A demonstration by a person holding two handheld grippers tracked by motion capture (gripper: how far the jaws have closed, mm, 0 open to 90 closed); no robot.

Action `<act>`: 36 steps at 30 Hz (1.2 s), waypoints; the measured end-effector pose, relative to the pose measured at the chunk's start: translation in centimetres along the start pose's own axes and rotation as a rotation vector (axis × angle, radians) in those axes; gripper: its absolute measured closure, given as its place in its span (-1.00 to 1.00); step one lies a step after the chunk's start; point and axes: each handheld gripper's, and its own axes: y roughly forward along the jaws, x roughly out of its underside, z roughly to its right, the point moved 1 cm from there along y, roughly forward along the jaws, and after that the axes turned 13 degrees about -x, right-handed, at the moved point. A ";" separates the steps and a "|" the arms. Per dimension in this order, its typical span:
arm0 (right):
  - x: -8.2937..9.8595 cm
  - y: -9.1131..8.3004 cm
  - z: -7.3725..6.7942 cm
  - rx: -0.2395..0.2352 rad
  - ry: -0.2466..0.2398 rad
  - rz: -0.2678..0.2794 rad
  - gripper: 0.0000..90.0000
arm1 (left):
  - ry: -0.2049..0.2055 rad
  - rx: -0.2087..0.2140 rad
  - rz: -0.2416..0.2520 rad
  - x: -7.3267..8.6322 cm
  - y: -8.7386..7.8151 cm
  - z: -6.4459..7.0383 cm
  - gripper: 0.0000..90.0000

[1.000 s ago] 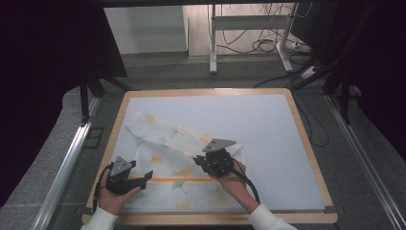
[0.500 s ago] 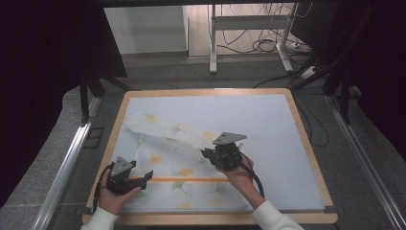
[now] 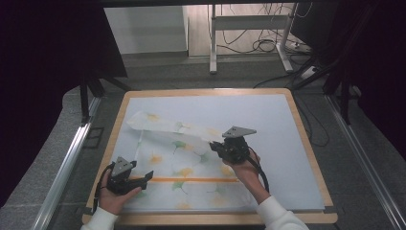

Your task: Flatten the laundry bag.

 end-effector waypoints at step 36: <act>-1.3 0.2 6.7 0.070 0.113 0.020 0.90 | 0.013 0.006 -0.013 0.0 0.1 0.0 -0.52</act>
